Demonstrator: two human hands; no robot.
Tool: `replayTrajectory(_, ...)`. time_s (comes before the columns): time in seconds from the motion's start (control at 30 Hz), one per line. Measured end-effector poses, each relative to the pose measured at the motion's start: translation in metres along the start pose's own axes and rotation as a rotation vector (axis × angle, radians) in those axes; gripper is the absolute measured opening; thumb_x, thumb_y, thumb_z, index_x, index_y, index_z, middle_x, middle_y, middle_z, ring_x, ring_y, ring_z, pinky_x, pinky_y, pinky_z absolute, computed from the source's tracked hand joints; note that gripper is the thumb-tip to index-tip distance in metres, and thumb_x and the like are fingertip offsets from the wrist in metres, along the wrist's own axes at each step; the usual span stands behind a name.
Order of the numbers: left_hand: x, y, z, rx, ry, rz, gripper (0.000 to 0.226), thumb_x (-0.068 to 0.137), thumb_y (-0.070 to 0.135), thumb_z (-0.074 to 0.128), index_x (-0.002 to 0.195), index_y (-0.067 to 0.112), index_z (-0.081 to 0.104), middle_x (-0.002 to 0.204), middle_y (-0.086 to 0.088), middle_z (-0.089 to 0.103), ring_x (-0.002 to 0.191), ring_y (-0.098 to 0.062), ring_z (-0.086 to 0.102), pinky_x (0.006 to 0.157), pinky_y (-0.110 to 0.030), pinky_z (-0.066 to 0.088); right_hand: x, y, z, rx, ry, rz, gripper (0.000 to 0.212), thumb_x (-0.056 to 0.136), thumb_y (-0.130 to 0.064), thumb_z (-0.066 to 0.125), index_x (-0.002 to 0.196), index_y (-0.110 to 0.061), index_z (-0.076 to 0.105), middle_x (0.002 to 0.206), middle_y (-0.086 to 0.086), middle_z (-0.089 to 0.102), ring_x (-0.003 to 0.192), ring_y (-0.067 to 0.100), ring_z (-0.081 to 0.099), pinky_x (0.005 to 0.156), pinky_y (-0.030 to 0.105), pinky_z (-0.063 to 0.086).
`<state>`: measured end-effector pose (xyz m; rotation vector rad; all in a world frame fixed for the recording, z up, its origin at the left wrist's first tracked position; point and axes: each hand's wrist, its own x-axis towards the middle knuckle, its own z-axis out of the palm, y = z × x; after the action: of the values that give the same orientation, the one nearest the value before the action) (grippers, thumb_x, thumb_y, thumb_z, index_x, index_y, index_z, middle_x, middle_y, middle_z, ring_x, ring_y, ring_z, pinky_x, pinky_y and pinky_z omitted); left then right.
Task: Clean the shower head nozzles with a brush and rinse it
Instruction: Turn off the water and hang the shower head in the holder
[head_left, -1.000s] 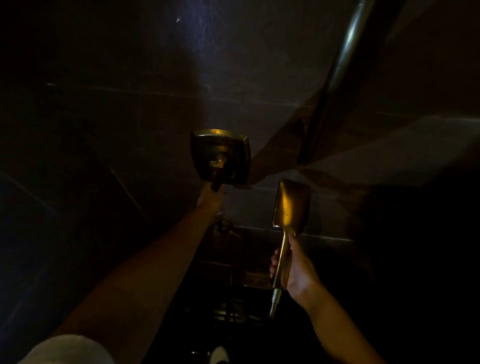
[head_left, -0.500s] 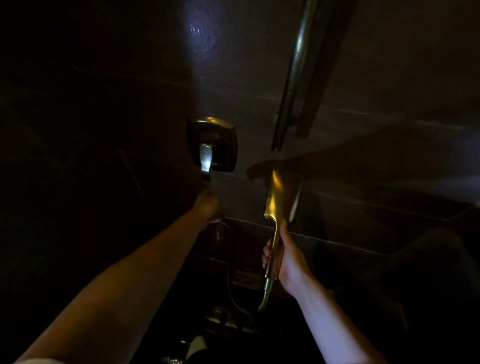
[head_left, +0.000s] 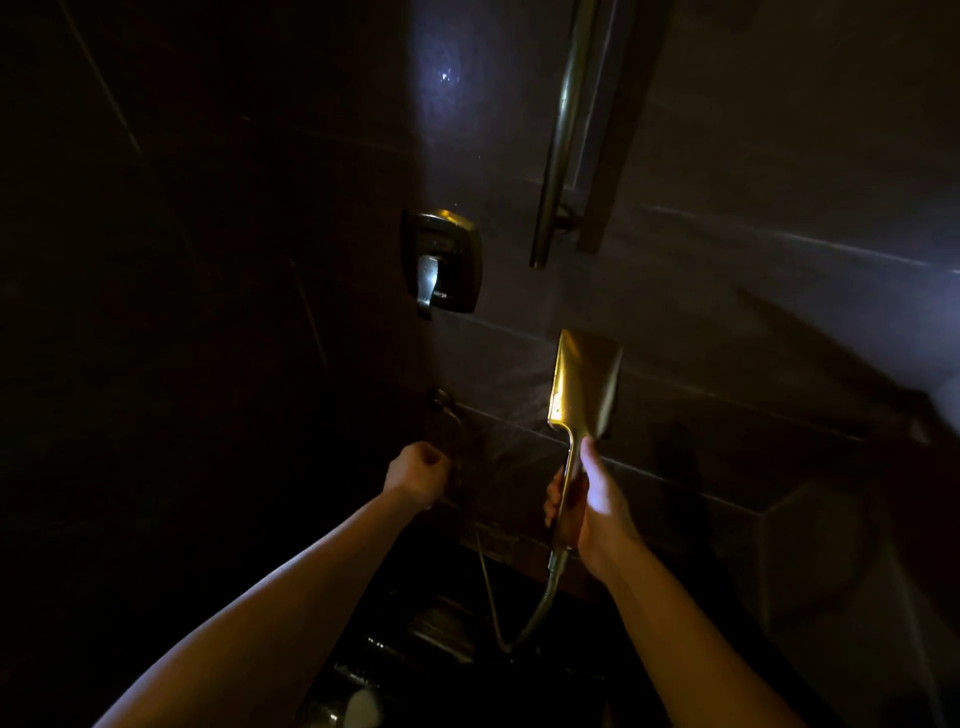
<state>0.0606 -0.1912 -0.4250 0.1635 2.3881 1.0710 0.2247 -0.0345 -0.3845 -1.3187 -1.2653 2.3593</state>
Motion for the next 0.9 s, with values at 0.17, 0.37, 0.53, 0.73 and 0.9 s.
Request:
replayTrajectory(0.17, -0.016, -0.002, -0.011, 0.431, -0.004, 0.196, 0.009, 0.095, 0.036, 0.053, 0.096, 0.027, 0.055, 0.082, 0.008, 0.058, 0.072, -0.011, 0.061, 0.056, -0.027, 0.048, -0.010, 0.002, -0.002, -0.069, 0.008, -0.045, 0.064, 0.074, -0.078, 0.055, 0.066, -0.015, 0.054, 0.050, 0.001, 0.051, 0.042, 0.016, 0.048, 0.047, 0.027, 0.041)
replayTrajectory(0.37, -0.013, 0.005, -0.018, 0.610, 0.019, 0.260, 0.023, 0.097, 0.039, 0.048, 0.105, 0.023, 0.060, 0.097, 0.001, 0.064, 0.083, -0.016, 0.064, 0.069, -0.034, 0.057, -0.018, 0.000, -0.005, -0.163, 0.035, -0.040, 0.061, 0.080, -0.073, 0.053, 0.069, -0.014, 0.060, 0.053, 0.001, 0.057, 0.046, 0.015, 0.054, 0.050, 0.028, 0.046)
replayTrajectory(0.53, 0.004, 0.013, -0.024, 0.667, 0.090, 0.369, 0.026, 0.096, 0.040, 0.045, 0.108, 0.021, 0.060, 0.102, -0.003, 0.067, 0.089, -0.023, 0.066, 0.074, -0.037, 0.057, -0.014, 0.002, 0.000, -0.195, 0.051, -0.098, 0.059, 0.086, -0.067, 0.049, 0.069, -0.012, 0.062, 0.059, 0.005, 0.061, 0.054, 0.019, 0.058, 0.059, 0.033, 0.050)
replayTrajectory(0.73, 0.057, 0.034, -0.043, 0.676, 0.147, 0.452, 0.033, 0.095, 0.045, 0.041, 0.112, 0.023, 0.059, 0.111, -0.006, 0.065, 0.099, -0.028, 0.064, 0.079, -0.038, 0.054, 0.006, 0.002, 0.018, -0.092, 0.131, -0.144, 0.054, 0.081, -0.064, 0.059, 0.065, -0.013, 0.066, 0.056, 0.006, 0.062, 0.047, 0.017, 0.057, 0.052, 0.030, 0.046)
replayTrajectory(0.9, 0.125, 0.060, -0.065, 0.831, 0.187, 0.556, 0.037, 0.094, 0.044, 0.044, 0.118, 0.019, 0.056, 0.121, -0.009, 0.062, 0.112, -0.033, 0.058, 0.088, -0.041, 0.050, 0.034, -0.008, 0.039, -0.146, 0.297, -0.070, 0.060, 0.085, -0.066, 0.053, 0.071, -0.009, 0.068, 0.052, 0.003, 0.062, 0.047, 0.019, 0.057, 0.054, 0.031, 0.047)
